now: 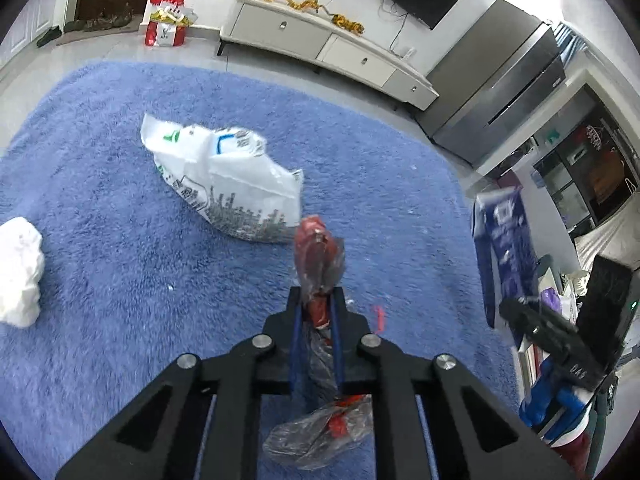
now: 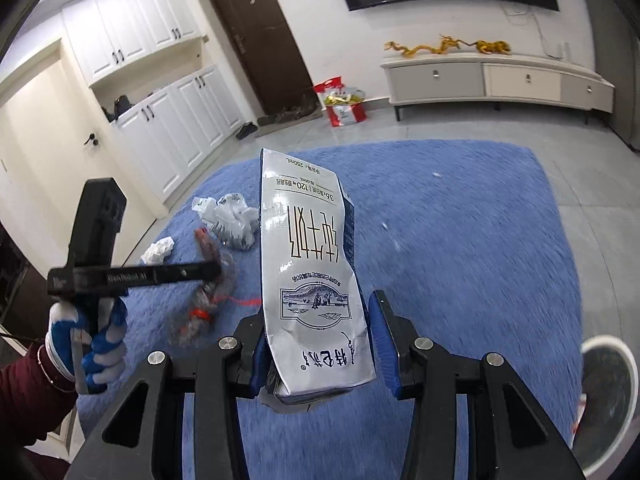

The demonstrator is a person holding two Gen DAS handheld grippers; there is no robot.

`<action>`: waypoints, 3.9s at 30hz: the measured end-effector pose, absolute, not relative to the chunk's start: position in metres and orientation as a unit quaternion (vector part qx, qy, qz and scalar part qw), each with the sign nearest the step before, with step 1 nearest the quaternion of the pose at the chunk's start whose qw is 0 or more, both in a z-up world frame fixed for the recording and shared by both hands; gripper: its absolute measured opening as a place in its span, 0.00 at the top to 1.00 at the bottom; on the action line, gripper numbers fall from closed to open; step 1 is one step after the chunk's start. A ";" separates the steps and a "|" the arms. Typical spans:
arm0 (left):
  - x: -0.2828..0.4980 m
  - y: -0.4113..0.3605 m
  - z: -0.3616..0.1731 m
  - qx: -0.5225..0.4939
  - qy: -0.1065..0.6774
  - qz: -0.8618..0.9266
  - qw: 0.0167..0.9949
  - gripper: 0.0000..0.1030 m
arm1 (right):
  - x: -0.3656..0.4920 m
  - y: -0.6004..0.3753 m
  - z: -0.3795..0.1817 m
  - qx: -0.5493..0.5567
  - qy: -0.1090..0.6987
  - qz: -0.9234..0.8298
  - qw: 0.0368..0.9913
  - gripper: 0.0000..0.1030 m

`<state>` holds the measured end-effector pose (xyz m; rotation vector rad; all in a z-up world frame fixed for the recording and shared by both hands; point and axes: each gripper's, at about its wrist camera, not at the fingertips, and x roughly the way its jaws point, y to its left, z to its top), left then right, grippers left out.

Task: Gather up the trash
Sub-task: 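Carry the clear bag and white carton to the bin and release both, then return both tools to the rug above the tissue and white plastic bag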

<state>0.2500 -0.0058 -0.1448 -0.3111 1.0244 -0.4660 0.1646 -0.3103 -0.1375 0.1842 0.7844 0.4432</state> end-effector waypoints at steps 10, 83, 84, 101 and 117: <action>0.209 -0.044 -0.086 -0.113 0.446 -0.247 0.853 0.89 | 0.098 -0.386 -0.124 0.152 0.333 0.165 0.916 0.57; 0.122 -0.128 -0.060 0.040 0.378 -0.223 0.898 0.45 | -0.014 -0.470 -0.071 0.143 0.239 0.015 0.960 0.39; 0.121 -0.113 -0.060 0.036 0.377 -0.215 0.900 0.45 | -0.010 -0.461 -0.068 0.139 0.240 0.023 0.960 0.39; 0.123 0.139 -0.099 -0.054 0.400 -0.053 0.914 0.40 | 0.064 -0.315 -0.046 0.038 0.287 0.123 0.949 0.34; 0.194 0.156 -0.134 -0.116 0.412 -0.057 0.902 0.40 | 0.192 -0.179 -0.095 -0.041 0.369 0.224 0.901 0.28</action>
